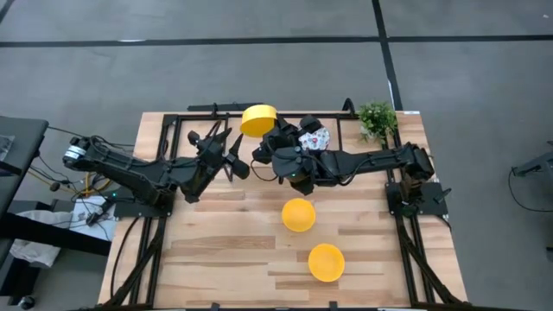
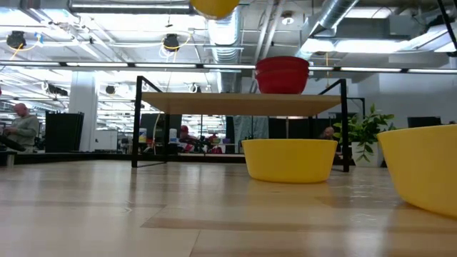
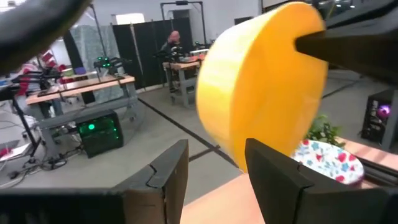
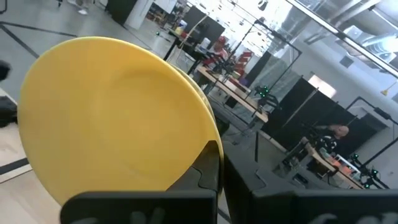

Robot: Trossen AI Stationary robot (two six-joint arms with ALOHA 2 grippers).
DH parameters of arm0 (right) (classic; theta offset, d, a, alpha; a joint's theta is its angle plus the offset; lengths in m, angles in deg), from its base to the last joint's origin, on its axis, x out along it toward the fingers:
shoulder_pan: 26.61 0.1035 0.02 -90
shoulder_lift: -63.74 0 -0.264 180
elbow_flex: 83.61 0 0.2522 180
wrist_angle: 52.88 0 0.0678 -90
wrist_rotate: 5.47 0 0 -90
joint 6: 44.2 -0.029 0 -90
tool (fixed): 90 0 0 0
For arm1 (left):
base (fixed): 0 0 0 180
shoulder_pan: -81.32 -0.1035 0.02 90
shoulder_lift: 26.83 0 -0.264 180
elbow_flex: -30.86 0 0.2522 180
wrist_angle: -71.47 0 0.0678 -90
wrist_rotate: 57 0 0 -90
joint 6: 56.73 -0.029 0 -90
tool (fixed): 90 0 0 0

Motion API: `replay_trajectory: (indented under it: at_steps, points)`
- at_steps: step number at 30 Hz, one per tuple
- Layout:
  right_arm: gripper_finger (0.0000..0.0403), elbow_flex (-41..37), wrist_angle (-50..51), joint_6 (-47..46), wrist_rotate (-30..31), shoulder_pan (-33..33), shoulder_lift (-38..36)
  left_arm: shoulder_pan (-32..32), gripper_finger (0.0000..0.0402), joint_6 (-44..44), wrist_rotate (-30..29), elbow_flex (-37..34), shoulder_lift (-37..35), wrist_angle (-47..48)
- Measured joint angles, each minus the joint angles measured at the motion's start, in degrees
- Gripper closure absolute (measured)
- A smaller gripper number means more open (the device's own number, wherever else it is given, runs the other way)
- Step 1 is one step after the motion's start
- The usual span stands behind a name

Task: Pick & Place Mini bowls
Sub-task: Put the right yellow bowl on the shelf

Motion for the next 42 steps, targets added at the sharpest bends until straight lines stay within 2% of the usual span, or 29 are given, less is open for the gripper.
replay_trajectory:
  at_steps: [5,9,16,20,26,36,42]
  points:
    - [0.0403,0.0,0.0,0.0,-0.2,0.7,0.0,-1.4,0.0243,0.0,0.4,0.0,-0.1,0.0]
    - [0.0403,0.0,0.0,-0.1,-2.9,0.8,0.0,-2.2,0.0243,0.6,5.0,0.0,-0.1,0.0]
    - [0.0403,0.0,0.0,-0.1,-2.9,0.8,0.0,-2.6,0.0244,0.7,5.1,0.0,-0.1,-0.1]
    - [0.0403,0.0,0.0,-0.1,-2.9,0.8,0.0,-2.6,0.0277,1.1,4.6,0.0,-0.1,-0.1]
    - [0.0403,0.0,0.0,-0.3,-2.7,0.8,0.0,-2.9,0.0384,1.6,3.6,0.1,-0.2,-0.5]
    - [0.04,-0.1,0.1,0.5,-2.4,0.8,0.0,-3.6,0.0393,4.2,4.8,0.1,-0.2,-0.1]
    - [0.0365,-0.1,0.0,6.6,-2.9,1.4,0.0,-3.6,0.0395,4.2,5.6,0.1,-0.1,0.0]
